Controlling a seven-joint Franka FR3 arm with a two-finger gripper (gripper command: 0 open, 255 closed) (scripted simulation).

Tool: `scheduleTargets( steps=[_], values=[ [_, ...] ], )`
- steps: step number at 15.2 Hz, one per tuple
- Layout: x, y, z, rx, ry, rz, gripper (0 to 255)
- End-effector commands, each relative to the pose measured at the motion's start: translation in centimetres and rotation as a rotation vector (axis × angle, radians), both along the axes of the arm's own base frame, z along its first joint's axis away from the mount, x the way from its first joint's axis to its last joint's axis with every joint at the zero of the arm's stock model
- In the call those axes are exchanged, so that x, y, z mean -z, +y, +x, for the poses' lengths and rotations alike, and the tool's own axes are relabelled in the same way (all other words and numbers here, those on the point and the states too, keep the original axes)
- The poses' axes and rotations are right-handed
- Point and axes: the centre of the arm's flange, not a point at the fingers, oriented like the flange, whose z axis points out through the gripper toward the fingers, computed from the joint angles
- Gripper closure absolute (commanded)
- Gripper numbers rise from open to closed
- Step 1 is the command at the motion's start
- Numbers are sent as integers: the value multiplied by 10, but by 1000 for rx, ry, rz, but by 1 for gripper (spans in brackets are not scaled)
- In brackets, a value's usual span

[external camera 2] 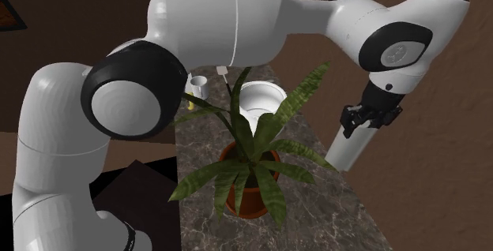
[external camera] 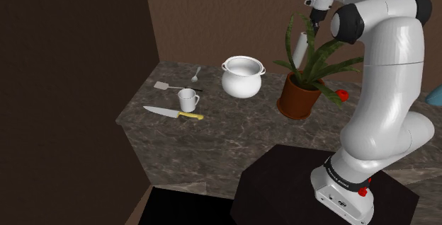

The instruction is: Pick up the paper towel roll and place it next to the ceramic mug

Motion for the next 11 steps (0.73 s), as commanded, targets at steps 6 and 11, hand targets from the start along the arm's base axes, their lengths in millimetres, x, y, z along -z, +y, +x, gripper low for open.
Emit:
scheduleTargets(
  steps=[6,11],
  values=[
    [-36,1,0,0,0,0,255],
    [-61,1,0,0,0,0,255]
  ],
)
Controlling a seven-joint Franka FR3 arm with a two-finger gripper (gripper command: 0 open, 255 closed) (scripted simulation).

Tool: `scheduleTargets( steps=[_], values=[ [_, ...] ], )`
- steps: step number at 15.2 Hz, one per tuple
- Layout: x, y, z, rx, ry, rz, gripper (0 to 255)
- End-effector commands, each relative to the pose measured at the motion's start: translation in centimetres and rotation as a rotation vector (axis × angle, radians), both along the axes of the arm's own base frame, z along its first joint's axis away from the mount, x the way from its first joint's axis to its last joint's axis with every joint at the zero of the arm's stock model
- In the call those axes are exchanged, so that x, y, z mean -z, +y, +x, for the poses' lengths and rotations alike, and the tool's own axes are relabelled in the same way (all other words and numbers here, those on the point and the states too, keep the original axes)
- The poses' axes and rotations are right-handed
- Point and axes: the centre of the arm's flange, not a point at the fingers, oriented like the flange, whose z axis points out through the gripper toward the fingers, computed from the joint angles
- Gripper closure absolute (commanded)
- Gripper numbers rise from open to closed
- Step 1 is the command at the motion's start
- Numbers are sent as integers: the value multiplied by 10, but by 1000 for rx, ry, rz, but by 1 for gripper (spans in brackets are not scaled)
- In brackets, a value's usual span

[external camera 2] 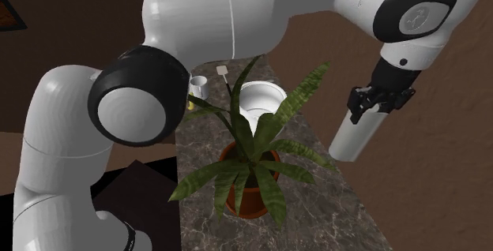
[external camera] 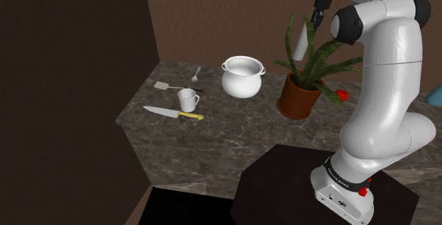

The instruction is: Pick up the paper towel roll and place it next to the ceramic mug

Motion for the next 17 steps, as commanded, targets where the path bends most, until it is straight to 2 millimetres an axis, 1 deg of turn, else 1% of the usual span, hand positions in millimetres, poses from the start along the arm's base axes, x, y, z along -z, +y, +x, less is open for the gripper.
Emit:
scheduleTargets(
  steps=[1,17],
  values=[
    [-7,13,0,0,0,0,255],
    [-47,221,10,0,0,0,255]
  ],
)
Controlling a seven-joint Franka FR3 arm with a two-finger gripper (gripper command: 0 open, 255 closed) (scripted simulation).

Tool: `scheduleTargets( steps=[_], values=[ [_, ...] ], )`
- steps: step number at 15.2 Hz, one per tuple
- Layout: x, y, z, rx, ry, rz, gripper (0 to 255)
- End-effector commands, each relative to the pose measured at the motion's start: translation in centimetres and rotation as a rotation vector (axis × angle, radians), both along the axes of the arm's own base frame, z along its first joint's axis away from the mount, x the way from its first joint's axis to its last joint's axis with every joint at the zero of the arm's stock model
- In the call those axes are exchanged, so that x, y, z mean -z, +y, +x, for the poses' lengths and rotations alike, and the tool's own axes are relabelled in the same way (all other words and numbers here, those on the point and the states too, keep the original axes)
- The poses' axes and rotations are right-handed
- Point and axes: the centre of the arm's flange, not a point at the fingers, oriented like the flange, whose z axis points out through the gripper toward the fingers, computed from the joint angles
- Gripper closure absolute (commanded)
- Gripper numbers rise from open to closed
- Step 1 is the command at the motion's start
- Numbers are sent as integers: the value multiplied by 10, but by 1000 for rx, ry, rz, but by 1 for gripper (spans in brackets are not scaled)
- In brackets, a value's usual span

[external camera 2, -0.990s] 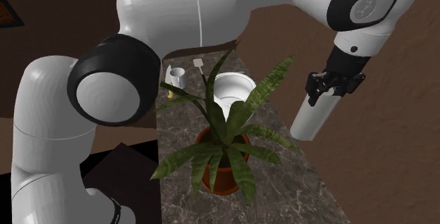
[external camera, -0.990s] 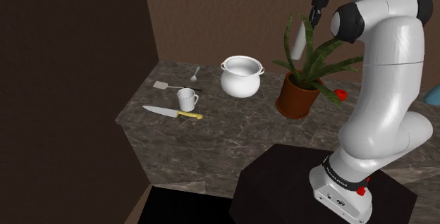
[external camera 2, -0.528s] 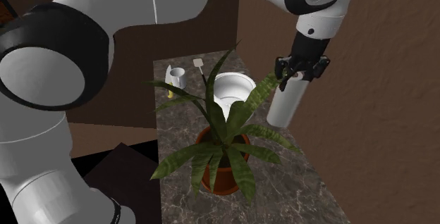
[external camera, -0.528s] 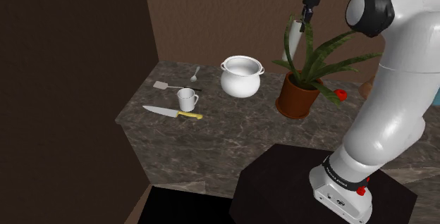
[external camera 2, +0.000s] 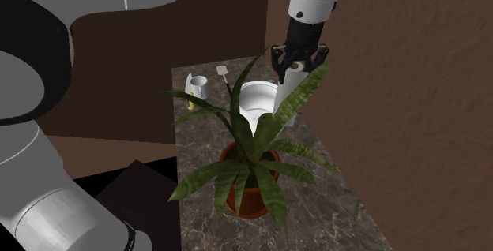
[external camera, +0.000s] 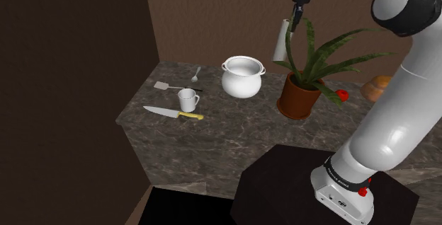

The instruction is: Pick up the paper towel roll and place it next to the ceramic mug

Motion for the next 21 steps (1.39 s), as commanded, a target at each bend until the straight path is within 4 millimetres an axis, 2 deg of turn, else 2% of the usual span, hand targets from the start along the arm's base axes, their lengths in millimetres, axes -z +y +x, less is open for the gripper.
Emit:
scheduleTargets(
  steps=[1,21],
  values=[
    [-5,29,1,1,0,0,255],
    [-54,288,13,1,0,0,255]
  ],
)
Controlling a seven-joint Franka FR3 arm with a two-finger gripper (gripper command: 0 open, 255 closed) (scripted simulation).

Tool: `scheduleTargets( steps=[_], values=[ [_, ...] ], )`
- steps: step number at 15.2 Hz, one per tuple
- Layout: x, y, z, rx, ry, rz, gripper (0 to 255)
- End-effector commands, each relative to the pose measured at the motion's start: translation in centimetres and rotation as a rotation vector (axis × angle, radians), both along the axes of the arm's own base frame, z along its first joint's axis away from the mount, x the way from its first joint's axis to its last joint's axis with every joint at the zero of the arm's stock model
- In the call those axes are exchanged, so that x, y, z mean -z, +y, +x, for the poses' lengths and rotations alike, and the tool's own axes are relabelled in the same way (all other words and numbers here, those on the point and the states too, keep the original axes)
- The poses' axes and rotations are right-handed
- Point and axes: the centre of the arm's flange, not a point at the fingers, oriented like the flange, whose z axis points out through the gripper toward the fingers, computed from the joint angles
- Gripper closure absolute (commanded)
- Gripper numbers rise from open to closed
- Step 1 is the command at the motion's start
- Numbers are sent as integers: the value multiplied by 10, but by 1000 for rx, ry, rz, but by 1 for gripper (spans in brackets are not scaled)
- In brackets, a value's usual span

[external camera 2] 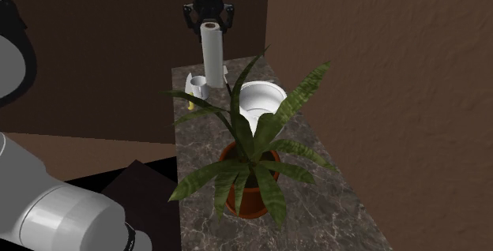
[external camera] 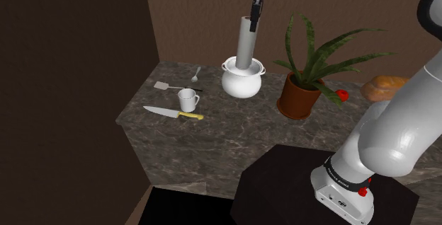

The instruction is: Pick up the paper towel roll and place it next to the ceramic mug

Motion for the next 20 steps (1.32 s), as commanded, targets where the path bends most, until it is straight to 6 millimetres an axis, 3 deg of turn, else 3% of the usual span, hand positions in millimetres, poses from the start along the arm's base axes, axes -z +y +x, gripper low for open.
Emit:
scheduleTargets(
  steps=[1,8,20],
  values=[
    [-6,27,3,1,0,0,255],
    [-23,114,7,1,0,0,255],
    [40,114,7,1,0,0,255]
  ],
)
